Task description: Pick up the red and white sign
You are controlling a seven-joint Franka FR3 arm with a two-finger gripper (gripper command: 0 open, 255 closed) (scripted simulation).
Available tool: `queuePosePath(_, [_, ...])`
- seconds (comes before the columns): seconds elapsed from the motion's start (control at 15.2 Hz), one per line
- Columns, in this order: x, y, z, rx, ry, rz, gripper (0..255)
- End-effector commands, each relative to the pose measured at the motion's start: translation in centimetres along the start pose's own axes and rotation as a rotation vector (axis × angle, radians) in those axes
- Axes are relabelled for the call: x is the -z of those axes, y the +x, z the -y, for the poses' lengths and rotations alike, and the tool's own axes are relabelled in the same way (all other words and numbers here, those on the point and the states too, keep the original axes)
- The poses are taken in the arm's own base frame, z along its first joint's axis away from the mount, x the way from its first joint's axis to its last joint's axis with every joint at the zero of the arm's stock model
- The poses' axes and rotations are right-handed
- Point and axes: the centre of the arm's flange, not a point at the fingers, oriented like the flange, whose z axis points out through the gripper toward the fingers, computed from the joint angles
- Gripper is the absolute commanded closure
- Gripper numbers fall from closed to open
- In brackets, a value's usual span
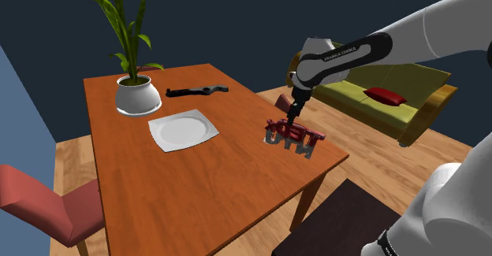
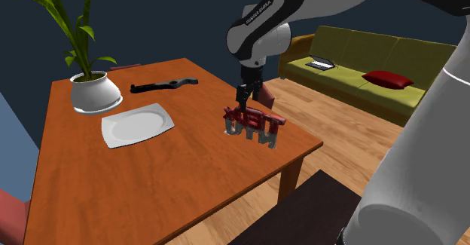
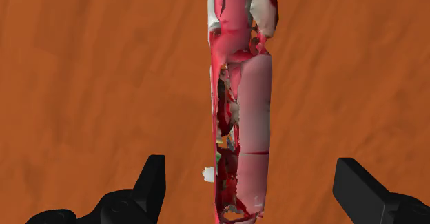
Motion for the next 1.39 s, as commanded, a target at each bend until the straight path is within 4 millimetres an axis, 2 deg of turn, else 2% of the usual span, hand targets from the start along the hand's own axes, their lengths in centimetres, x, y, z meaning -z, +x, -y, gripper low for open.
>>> queuePosePath(0.0, [-1.5,0.5,-0.2,0.023,-0.002,0.005,0])
queuePosePath(0.4, [-4.7,0.4,-0.2,0.023,-0.002,0.005,0])
queuePosePath(0.53, [-5.0,0.3,-0.2,0.023,-0.002,0.005,0])
queuePosePath(0.59, [-5.0,0.4,-0.3,0.023,-0.002,0.005,255])
queuePosePath(1.19, [-5.0,0.3,-0.2,0.023,-0.002,0.005,255])
queuePosePath(1.32, [-3.9,0.4,-0.2,0.023,-0.002,0.005,255])
